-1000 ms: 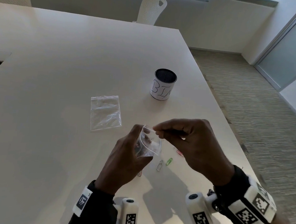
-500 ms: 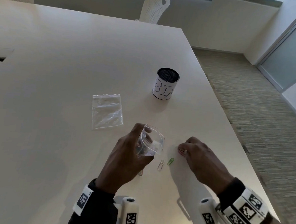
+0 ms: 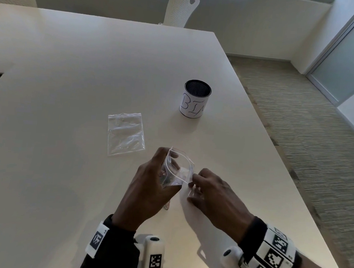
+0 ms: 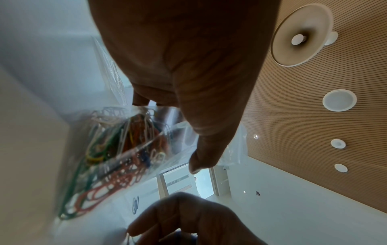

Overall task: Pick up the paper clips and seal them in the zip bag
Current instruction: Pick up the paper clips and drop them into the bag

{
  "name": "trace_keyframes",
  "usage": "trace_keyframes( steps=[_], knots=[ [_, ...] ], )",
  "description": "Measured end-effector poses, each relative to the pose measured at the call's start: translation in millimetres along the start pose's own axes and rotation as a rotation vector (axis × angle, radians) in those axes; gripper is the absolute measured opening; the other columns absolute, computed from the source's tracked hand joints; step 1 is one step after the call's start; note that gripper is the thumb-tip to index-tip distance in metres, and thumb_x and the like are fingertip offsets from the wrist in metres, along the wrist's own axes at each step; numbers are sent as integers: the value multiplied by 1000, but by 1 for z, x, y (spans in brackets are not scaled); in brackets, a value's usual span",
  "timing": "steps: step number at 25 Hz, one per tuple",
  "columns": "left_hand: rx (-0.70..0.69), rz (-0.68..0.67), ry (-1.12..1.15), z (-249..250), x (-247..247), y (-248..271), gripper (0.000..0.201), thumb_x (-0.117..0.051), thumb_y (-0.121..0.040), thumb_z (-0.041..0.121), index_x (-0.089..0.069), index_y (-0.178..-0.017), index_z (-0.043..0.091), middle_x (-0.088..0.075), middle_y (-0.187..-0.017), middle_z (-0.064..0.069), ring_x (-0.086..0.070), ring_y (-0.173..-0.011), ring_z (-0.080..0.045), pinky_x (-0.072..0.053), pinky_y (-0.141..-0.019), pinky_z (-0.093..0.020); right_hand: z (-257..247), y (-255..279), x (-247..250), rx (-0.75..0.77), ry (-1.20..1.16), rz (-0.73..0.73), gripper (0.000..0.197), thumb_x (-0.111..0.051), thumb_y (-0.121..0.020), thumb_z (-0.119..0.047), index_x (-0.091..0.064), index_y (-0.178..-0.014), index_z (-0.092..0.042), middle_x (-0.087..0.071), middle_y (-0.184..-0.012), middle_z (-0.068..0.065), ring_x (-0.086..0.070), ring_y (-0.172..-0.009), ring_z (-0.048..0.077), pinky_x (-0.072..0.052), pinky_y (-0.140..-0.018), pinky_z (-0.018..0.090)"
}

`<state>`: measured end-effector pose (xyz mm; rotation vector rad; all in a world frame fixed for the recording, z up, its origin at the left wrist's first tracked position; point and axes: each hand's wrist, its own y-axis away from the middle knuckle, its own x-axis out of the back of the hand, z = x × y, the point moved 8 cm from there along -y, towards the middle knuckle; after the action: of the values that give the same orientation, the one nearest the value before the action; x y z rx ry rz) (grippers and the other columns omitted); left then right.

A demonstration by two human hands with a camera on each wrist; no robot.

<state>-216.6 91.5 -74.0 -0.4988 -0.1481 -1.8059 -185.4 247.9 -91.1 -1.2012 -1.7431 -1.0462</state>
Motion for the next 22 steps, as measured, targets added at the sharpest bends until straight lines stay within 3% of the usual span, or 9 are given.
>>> trace_keyframes(
  steps=[1, 3, 10, 14, 16, 19, 22],
  knots=[
    [-1, 1, 1, 0, 0, 0, 50, -83, -83, 12, -56, -123, 25, -72, -97, 13, -72, -87, -6, -54, -69, -8, -1, -2, 1, 6, -14, 25, 15, -67, -97, -26, -65, -112, -24, -58, -109, -3, -63, -96, 19, -49, -82, 27],
    [-4, -1, -6, 0, 0, 0, 50, -84, -84, 13, -56, -123, 25, -71, -97, 15, -72, -88, -6, -56, -70, -10, 0, -4, 1, -4, -15, 43, 13, -59, -98, -15, -66, -107, -22, -60, -106, -1, -63, -91, 22, -49, -79, 29],
    [-10, 1, -10, 1, 1, 0, 49, -84, -84, 13, -56, -124, 25, -71, -98, 15, -71, -89, -7, -55, -70, -10, 5, -14, 2, -82, -65, -2, 16, -61, -90, -12, -56, -104, -19, -63, -98, 3, -56, -88, 24, -37, -72, 29],
    [-8, 4, -19, 0, 1, 0, 49, -84, -84, 13, -57, -123, 26, -71, -97, 16, -72, -89, -6, -54, -71, -8, 5, -15, 5, -63, -58, 8, 10, -64, -88, -12, -66, -94, -19, -56, -87, -3, -49, -81, 19, -34, -68, 28],
    [-3, 7, -19, -1, 1, 0, 50, -84, -83, 12, -56, -122, 27, -71, -97, 15, -72, -87, -6, -55, -71, -10, 9, -13, 10, -55, -77, 39, 12, -67, -86, -11, -72, -91, -20, -59, -84, -6, -53, -78, 16, -38, -65, 24],
    [2, 5, -22, -1, 1, 0, 51, -84, -82, 12, -56, -122, 29, -71, -98, 16, -72, -87, -7, -59, -71, -18, 25, -15, 28, -105, -234, 118, 14, -72, -84, -10, -78, -87, -22, -77, -83, -7, -71, -76, 11, -58, -73, 28],
    [1, 12, -30, -2, 1, 0, 50, -84, -83, 14, -56, -122, 29, -71, -99, 18, -73, -87, -5, -60, -74, -21, 23, -9, 68, -84, -456, 329, 15, -78, -84, -5, -80, -84, -20, -80, -78, -7, -77, -75, 9, -63, -78, 32]
  ],
)
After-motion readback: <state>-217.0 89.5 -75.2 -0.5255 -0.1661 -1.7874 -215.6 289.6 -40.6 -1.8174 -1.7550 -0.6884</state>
